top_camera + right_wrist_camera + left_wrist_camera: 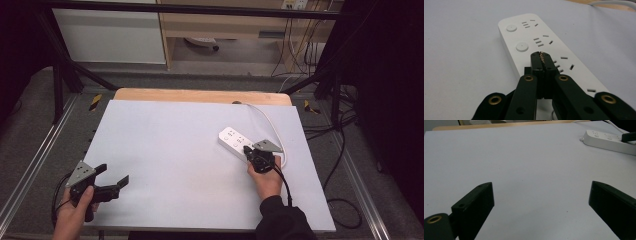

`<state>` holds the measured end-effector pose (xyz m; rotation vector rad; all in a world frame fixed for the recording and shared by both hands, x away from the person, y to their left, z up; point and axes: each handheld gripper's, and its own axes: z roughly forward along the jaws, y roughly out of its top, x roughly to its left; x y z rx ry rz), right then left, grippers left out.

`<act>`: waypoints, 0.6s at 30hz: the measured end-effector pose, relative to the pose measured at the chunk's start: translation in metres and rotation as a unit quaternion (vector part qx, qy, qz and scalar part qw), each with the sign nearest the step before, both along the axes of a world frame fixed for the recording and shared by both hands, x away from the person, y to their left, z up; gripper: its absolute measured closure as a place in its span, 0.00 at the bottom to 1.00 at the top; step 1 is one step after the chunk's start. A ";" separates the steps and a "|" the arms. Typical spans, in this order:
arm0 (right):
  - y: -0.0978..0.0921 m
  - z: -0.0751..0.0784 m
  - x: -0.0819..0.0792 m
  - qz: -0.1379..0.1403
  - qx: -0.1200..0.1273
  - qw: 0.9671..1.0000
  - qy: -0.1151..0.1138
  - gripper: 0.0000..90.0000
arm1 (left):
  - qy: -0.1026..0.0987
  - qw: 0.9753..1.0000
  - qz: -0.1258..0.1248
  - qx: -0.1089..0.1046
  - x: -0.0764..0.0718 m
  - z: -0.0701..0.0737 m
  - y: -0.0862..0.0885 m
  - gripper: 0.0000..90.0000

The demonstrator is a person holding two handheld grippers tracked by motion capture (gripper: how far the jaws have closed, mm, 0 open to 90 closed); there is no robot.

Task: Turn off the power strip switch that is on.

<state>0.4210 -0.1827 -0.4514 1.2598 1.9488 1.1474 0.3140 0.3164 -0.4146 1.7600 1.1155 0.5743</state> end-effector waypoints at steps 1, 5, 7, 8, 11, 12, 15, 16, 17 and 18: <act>0.000 0.000 0.000 0.000 0.001 1.000 0.000 1.00 | 0.000 1.000 0.000 0.000 0.000 0.000 0.000 0.07; 0.001 -0.001 0.000 -0.001 0.004 1.000 -0.001 1.00 | 0.000 1.000 0.000 0.000 0.000 0.000 0.000 0.07; 0.004 -0.001 -0.001 -0.002 -0.004 1.000 -0.006 1.00 | 0.000 1.000 0.000 0.001 0.000 0.000 0.000 0.07; 0.004 0.000 -0.001 0.000 -0.007 1.000 -0.006 1.00 | 0.000 1.000 0.000 0.000 0.000 0.000 0.000 0.07; 0.002 0.000 0.000 0.001 0.004 1.000 -0.002 1.00 | 0.000 1.000 0.001 0.002 0.000 0.000 0.001 0.07; 0.002 0.000 0.000 0.001 0.004 1.000 -0.002 1.00 | 0.000 1.000 0.001 0.001 0.001 0.000 0.001 0.07; 0.002 -0.001 0.000 0.000 0.003 1.000 -0.002 1.00 | 0.000 1.000 0.000 0.001 0.000 0.000 0.001 0.07; 0.002 0.000 0.000 0.000 0.005 1.000 -0.001 1.00 | -0.001 1.000 0.000 0.001 0.000 0.000 0.001 0.07; 0.002 0.000 0.000 -0.001 0.005 1.000 -0.002 1.00 | -0.001 1.000 0.000 0.001 0.000 0.000 0.001 0.07; 0.002 0.000 0.000 -0.001 0.005 1.000 -0.002 1.00 | -0.001 1.000 0.000 0.001 0.000 0.000 0.001 0.07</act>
